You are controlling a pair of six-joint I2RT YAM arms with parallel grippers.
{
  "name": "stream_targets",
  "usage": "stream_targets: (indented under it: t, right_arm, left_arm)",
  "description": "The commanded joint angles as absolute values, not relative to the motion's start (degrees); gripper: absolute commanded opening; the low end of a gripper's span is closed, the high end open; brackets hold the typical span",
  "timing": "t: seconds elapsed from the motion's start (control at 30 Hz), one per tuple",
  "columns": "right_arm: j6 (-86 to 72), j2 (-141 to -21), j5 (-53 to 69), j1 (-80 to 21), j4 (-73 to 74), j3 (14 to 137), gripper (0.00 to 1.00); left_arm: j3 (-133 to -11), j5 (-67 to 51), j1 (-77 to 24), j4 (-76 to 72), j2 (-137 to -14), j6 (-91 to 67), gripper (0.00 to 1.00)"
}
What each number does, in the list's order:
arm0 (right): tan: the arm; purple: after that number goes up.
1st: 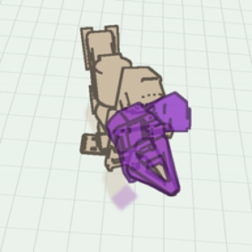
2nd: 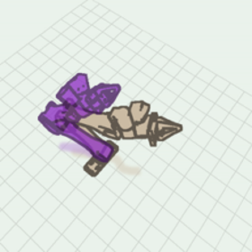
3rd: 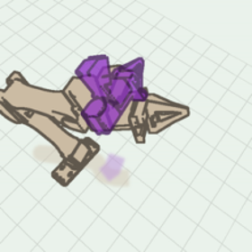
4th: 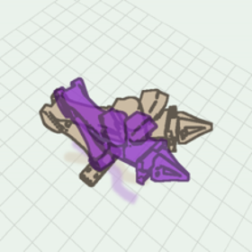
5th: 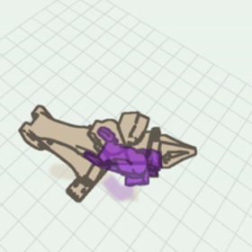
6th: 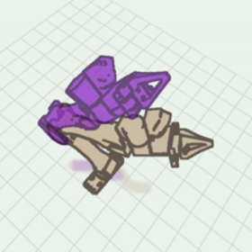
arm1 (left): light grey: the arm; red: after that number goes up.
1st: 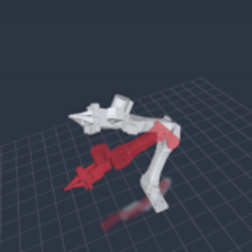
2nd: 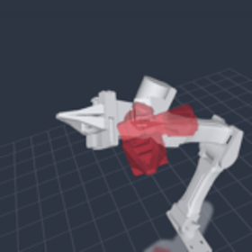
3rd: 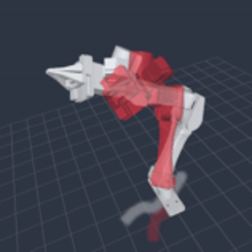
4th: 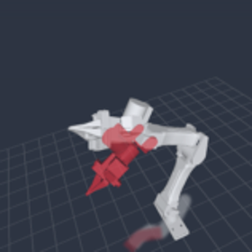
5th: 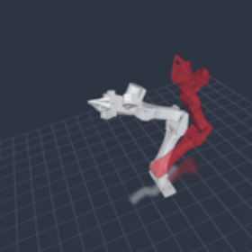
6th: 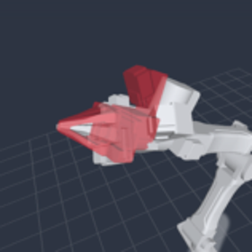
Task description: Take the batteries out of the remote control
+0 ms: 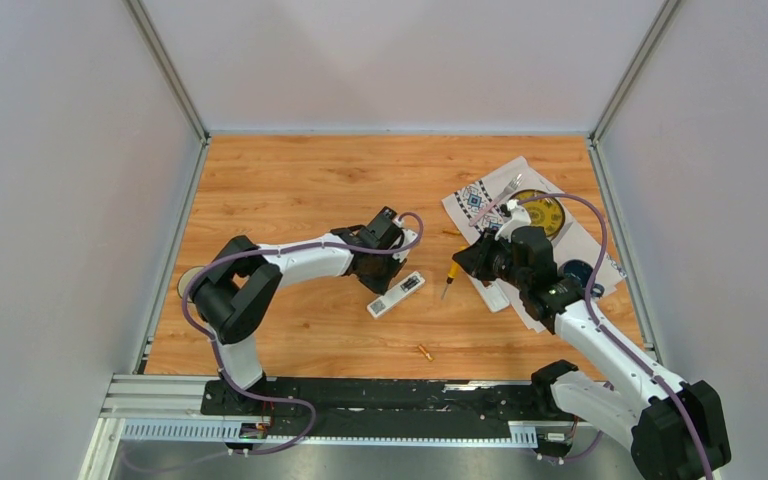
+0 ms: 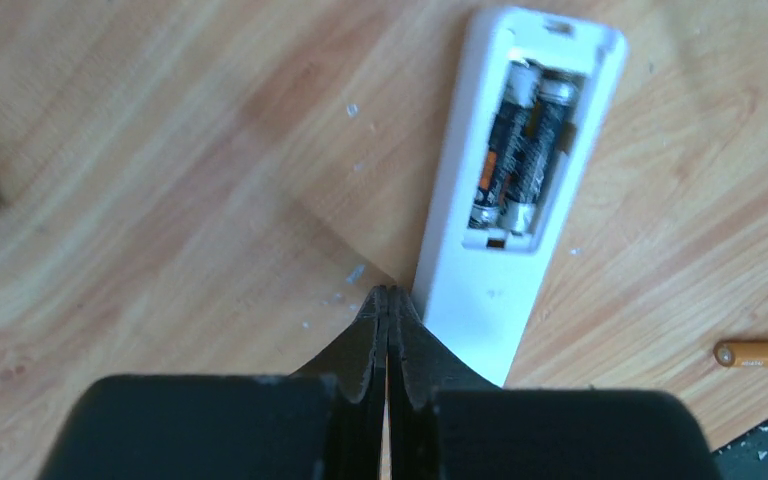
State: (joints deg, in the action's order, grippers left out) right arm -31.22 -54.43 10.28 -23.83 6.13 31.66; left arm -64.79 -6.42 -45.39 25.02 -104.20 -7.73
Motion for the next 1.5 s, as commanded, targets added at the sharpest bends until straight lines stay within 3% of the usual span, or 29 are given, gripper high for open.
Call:
stream_targets:
  t: [0.0, 0.1, 0.13, 0.17, 0.23, 0.3, 0.43, 0.93, 1.07, 1.17, 1.27, 1.3, 1.4, 1.47]
  right_arm:
    - [-30.7, -54.6, 11.2, -23.6, 3.3, 31.4, 0.0]
    - [-30.8, -54.5, 11.6, -23.6, 3.3, 31.6, 0.0]
    - [-30.6, -54.4, 11.5, -23.6, 3.4, 31.6, 0.0]
    - [-30.6, -54.3, 11.5, -23.6, 3.6, 31.7, 0.0]
    - [-30.6, -54.1, 11.4, -23.6, 3.9, 31.9, 0.0]
    - [-30.4, -53.9, 11.4, -23.6, 4.0, 31.9, 0.0]
    - [-30.3, -54.2, 11.2, -23.6, 3.9, 31.7, 0.0]
    - [-30.1, -56.7, 11.5, -23.6, 2.5, 32.4, 0.0]
    - [-30.1, -56.9, 11.3, -23.5, 2.3, 32.3, 0.0]
    - [-29.8, -56.9, 11.2, -23.6, 2.4, 32.3, 0.0]
    - [-29.7, -57.0, 10.6, -23.6, 2.4, 32.2, 0.0]
    - [-29.7, -57.0, 10.6, -23.5, 2.2, 32.1, 0.0]
    - [-29.8, -57.1, 10.5, -23.4, 1.7, 31.7, 0.0]
    - [-29.9, -57.3, 10.5, -23.2, 1.4, 31.4, 0.0]
  left_arm:
    - [-61.2, -5.8, -46.2, 23.3, -99.5, -10.9, 0.02]
    - [-61.4, -4.0, -46.2, 23.3, -96.2, -11.6, 0.24]
    - [-61.3, -3.5, -46.2, 23.3, -95.2, -11.6, 0.4]
    - [-61.3, -2.6, -46.2, 23.0, -94.2, -11.8, 0.48]
    - [-61.4, -2.1, -46.2, 23.3, -91.9, -12.2, 0.58]
    - [-60.8, -3.1, -46.3, 22.8, -89.7, -13.1, 0.62]
    - [-59.4, -3.2, -48.2, 21.7, -87.5, -14.9, 0.78]
    - [-60.6, 11.7, -59.1, 24.5, -97.0, -25.4, 0.78]
    - [-60.5, 13.7, -60.1, 24.6, -99.7, -25.9, 0.73]
    - [-59.3, 15.0, -60.5, 24.9, -99.7, -25.2, 0.63]
    - [-56.9, 15.1, -60.5, 23.7, -98.1, -22.9, 0.47]
    - [-56.2, 14.9, -60.5, 23.1, -97.6, -22.2, 0.31]
    - [-53.6, 12.0, -60.6, 20.5, -95.3, -18.6, 0.21]
    - [-52.3, 9.3, -60.6, 18.6, -93.6, -16.4, 0.2]
